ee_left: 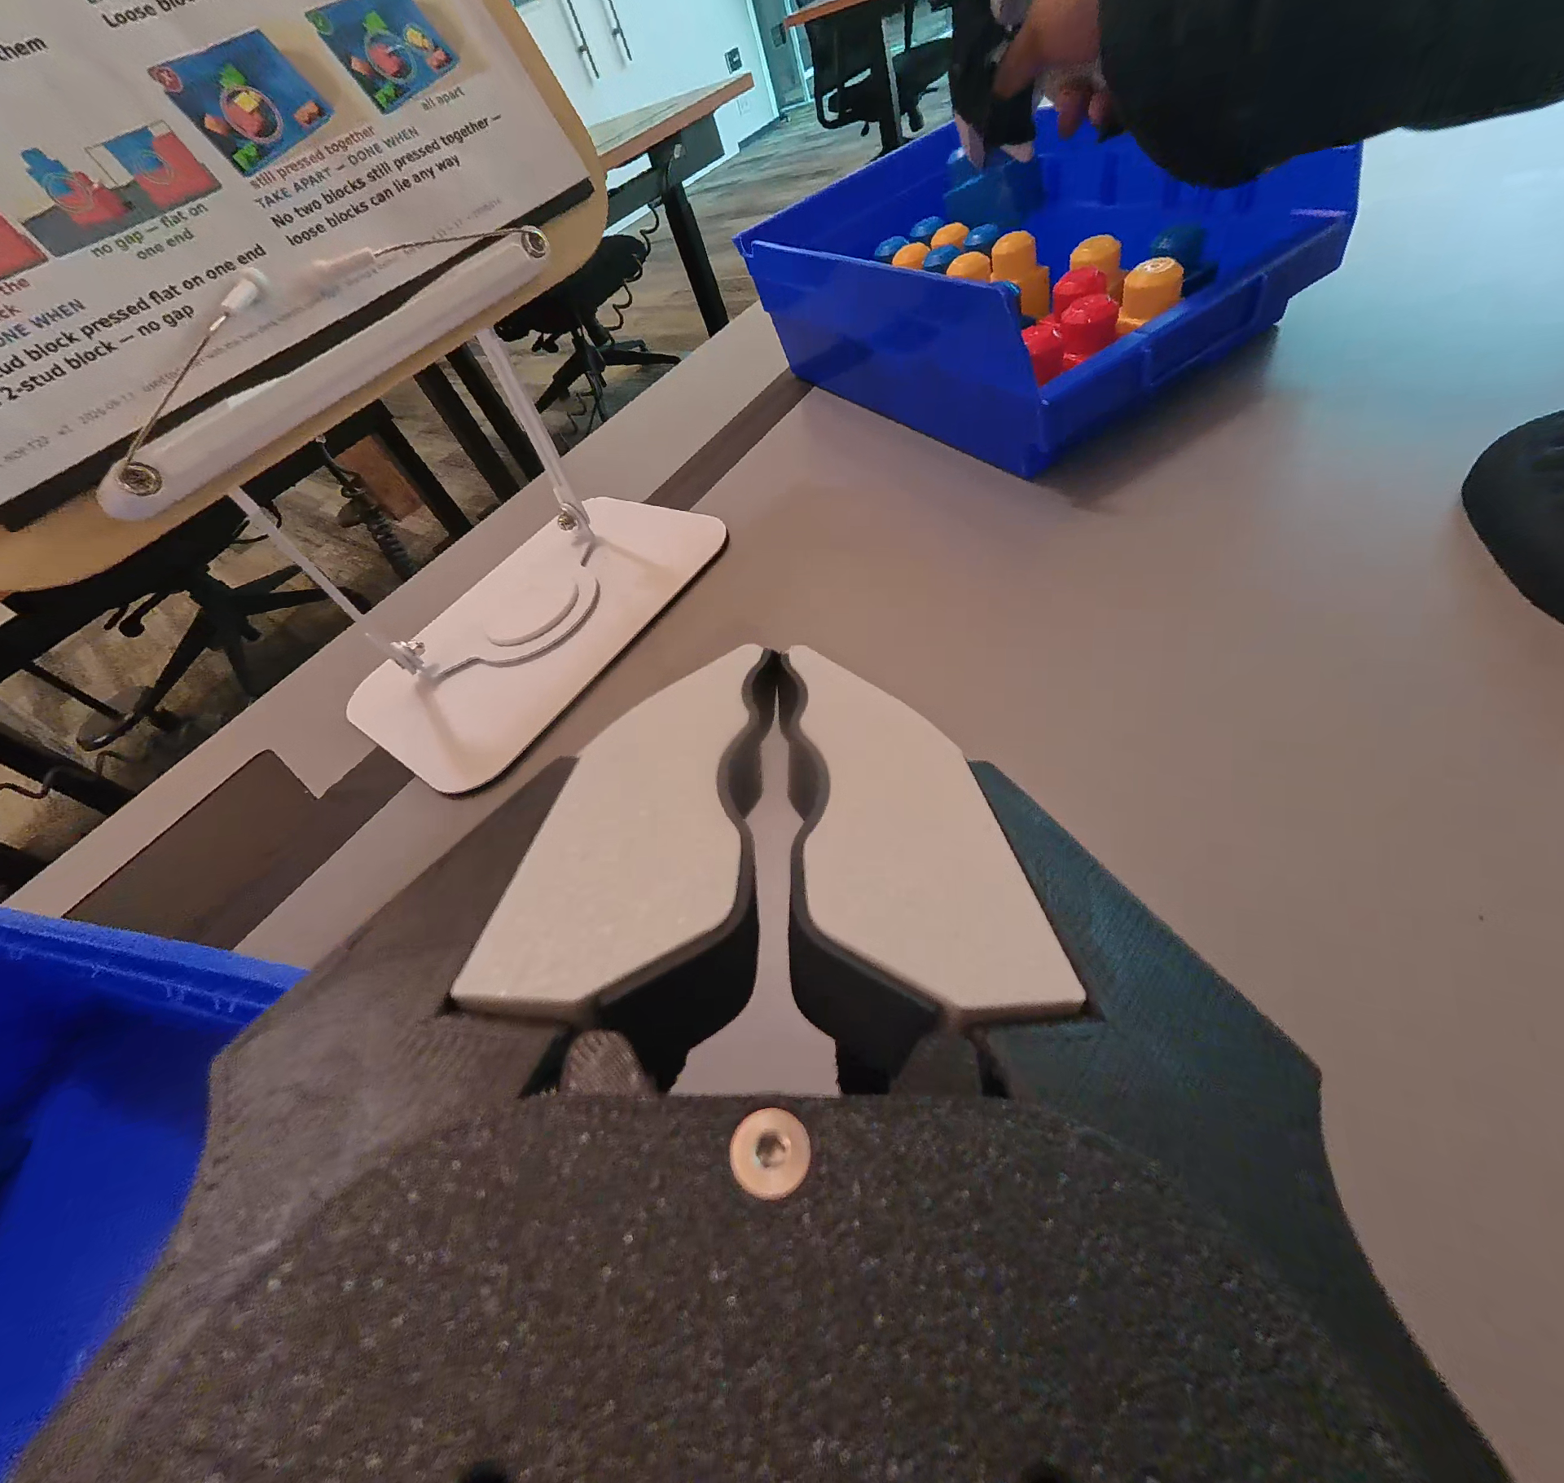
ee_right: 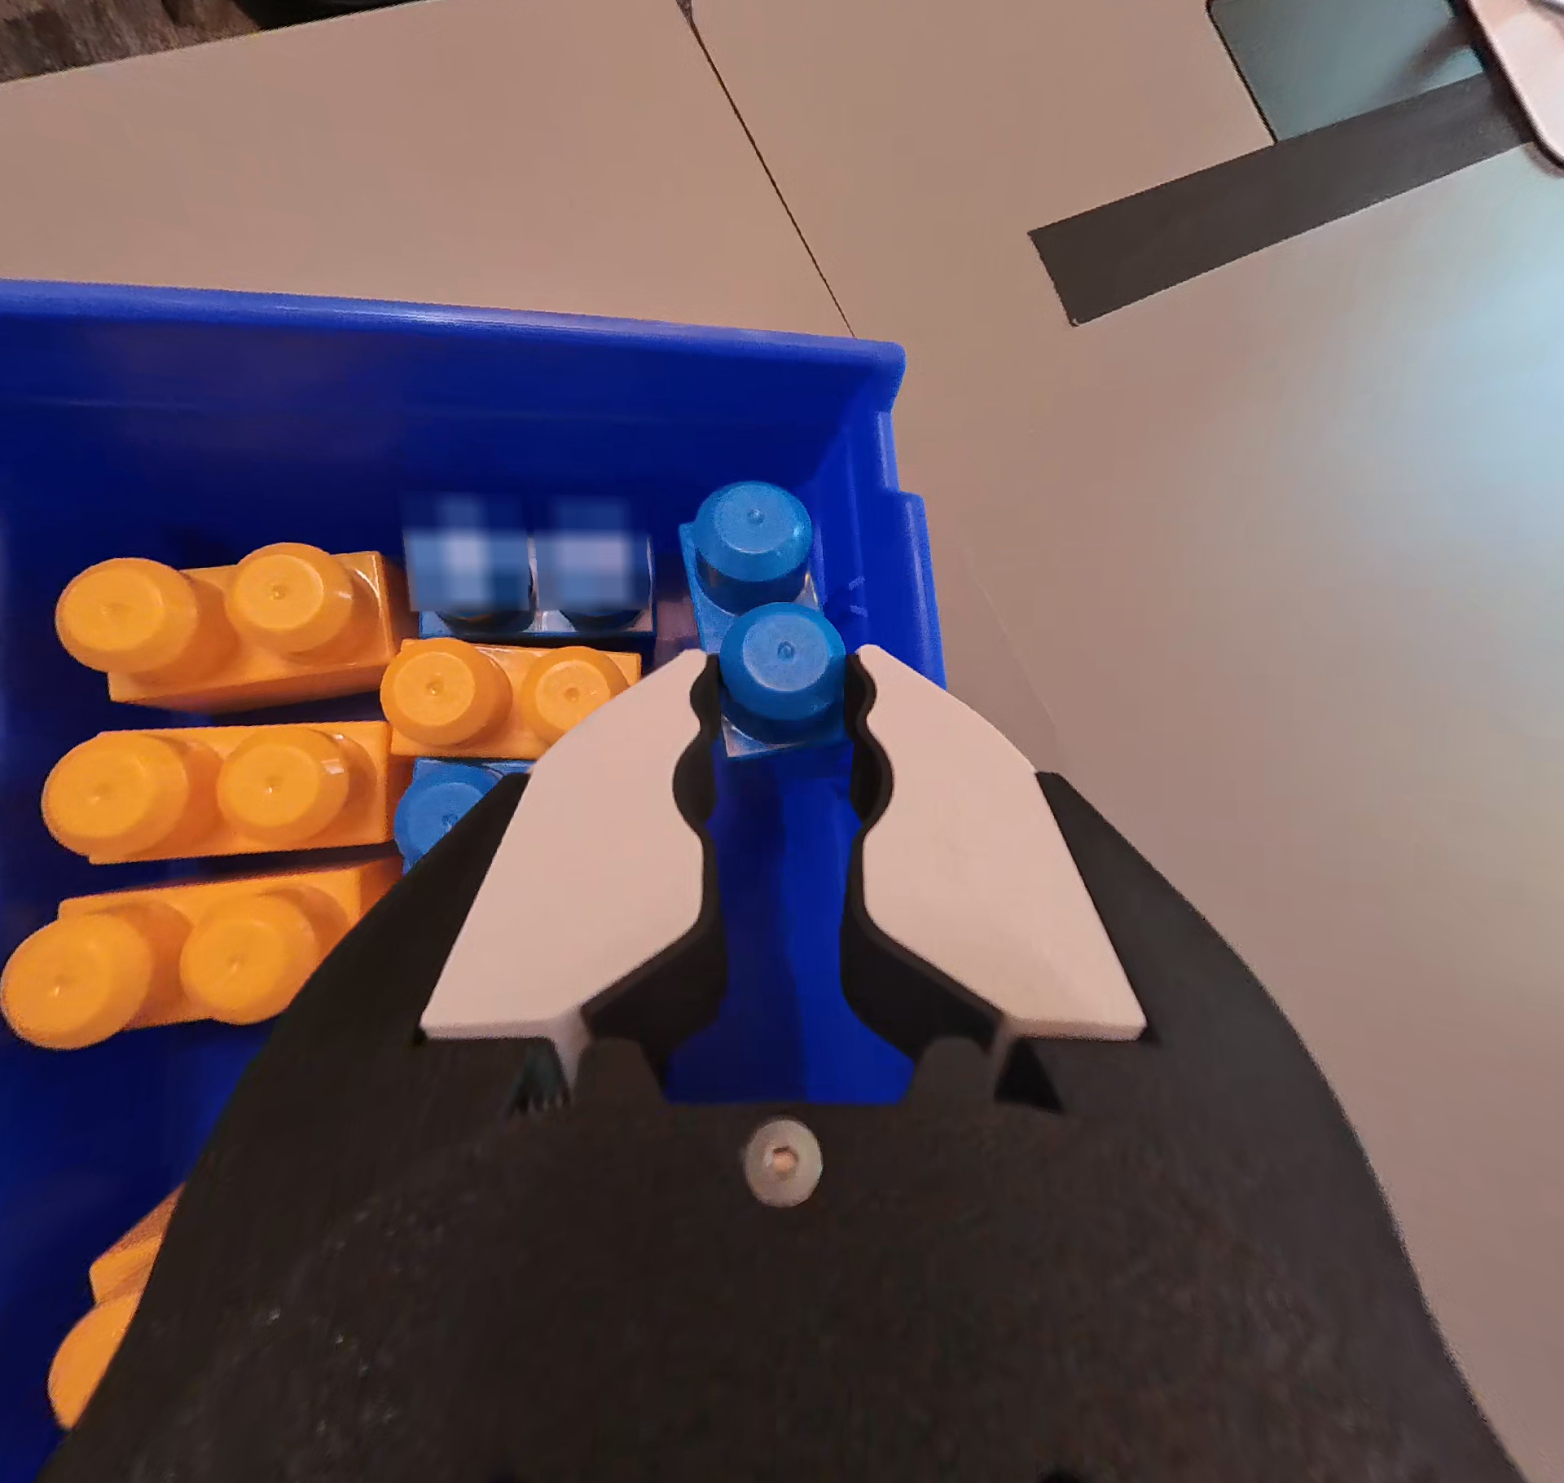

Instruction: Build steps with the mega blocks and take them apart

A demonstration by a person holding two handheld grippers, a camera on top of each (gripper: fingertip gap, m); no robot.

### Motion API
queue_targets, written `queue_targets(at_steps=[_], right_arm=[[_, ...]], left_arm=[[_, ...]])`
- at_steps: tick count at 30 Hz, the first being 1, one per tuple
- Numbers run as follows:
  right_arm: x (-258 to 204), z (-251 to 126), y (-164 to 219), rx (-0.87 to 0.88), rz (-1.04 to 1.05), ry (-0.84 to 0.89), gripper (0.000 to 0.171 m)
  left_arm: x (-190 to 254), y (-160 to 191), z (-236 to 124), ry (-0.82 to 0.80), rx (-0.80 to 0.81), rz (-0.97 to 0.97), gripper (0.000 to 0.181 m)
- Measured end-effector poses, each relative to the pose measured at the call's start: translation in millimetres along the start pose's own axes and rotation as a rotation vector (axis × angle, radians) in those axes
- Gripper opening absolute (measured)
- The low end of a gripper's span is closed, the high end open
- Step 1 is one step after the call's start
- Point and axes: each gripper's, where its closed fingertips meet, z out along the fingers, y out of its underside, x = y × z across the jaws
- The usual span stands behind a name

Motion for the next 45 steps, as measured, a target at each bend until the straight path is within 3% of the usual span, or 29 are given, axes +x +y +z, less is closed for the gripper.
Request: queue_targets(at_steps=[12,21,26,33,39,42,45], right_arm=[[-13.4,23.3,6.2,0.001,-0.006,0.024,0.028],[-17.5,15.8,-4.9,0.065,-0.073,0.007,0.041],[-25.8,-36.0,-51.5,0.316,-0.176,-0.042,0.041],[-83.5,-168.0,-77.8,0.692,-0.239,-0.365,0.036],[-144.4,-254.8,-27.4,0.875,-0.306,-0.64,0.013],[-174.2,-270.1,11.1,0.907,-0.334,-0.737,0.0],[-205.7,-273.8,53.8,0.897,-0.355,-0.855,0.0]], left_arm=[[3.3,-0.3,-0.2,0.024,0.003,-0.017,0.0],[3.6,-0.8,-0.2,0.026,0.007,-0.018,0.0],[2.2,-0.4,-0.3,0.019,0.006,-0.018,0.0],[-0.3,0.8,-0.6,0.014,0.006,-0.036,0.0],[-3.0,4.3,0.2,0.005,0.0,-0.044,0.0],[-5.0,6.5,0.8,-0.002,-0.006,-0.047,0.0],[-7.5,7.9,0.6,-0.011,-0.007,-0.052,0.0]])
